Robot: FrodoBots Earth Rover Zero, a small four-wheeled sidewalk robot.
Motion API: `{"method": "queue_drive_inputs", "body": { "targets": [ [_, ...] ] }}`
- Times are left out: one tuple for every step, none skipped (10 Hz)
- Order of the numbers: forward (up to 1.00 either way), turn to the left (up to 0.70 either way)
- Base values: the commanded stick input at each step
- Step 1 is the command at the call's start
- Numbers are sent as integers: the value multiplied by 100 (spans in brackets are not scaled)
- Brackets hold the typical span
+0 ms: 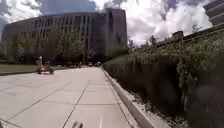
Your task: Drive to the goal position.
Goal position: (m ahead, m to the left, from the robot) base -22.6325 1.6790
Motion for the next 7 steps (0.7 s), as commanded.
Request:
{"method": "queue_drive_inputs", "body": {
  "targets": [
    [5, 0],
    [4, 0],
    [5, 0],
    [4, 0],
    [4, 0],
    [4, 0],
    [4, 0]
  ]
}}
